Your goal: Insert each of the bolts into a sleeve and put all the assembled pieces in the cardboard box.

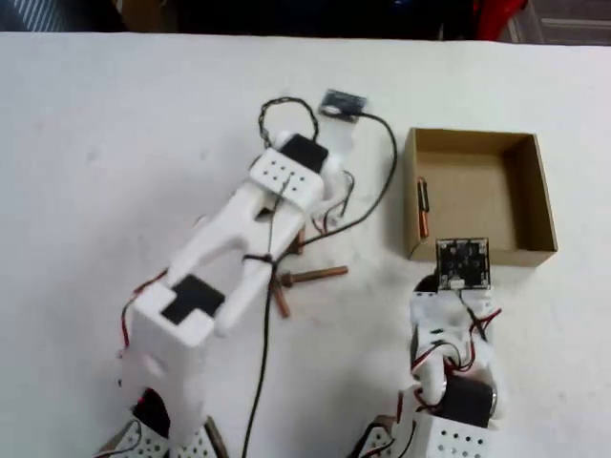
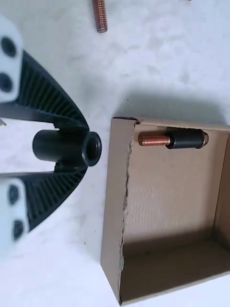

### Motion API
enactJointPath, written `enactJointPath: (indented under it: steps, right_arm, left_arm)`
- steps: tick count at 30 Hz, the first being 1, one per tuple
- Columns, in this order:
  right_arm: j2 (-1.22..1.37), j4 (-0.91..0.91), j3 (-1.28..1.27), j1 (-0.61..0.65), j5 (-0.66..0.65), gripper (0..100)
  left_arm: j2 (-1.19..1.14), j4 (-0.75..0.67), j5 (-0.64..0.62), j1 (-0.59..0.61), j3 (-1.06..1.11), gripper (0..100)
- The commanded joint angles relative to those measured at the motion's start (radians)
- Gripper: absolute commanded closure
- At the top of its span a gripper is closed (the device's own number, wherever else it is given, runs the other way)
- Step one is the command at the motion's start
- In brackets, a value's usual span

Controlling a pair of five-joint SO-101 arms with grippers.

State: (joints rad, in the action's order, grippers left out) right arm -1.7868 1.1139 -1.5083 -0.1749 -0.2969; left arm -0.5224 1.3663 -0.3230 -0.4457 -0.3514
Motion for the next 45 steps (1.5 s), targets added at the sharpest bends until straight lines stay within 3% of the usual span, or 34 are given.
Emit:
enactJointPath:
  steps: [1,9,15,26,37,45]
  right_arm:
    - [-0.010,-0.022,0.009,-0.012,0.008,98.1]
    - [-0.010,-0.030,0.008,-0.010,0.003,98.1]
    - [-0.010,-0.030,0.008,-0.010,0.002,98.1]
    - [-0.010,-0.036,-0.003,-0.007,0.000,98.1]
    - [-0.012,-0.036,-0.005,-0.005,0.000,98.1]
    - [-0.012,-0.036,-0.005,-0.005,0.000,98.1]
  left_arm:
    - [-0.036,0.012,-0.021,0.013,-0.094,98]
    - [-0.131,0.015,-0.017,0.050,-0.187,97]
    - [-0.173,0.008,-0.017,0.050,-0.210,87]
    - [-0.303,0.018,-0.072,0.077,-0.347,87]
    - [-0.340,0.178,-0.087,0.096,-0.532,87]
    - [-0.341,0.103,-0.087,0.104,-0.446,87]
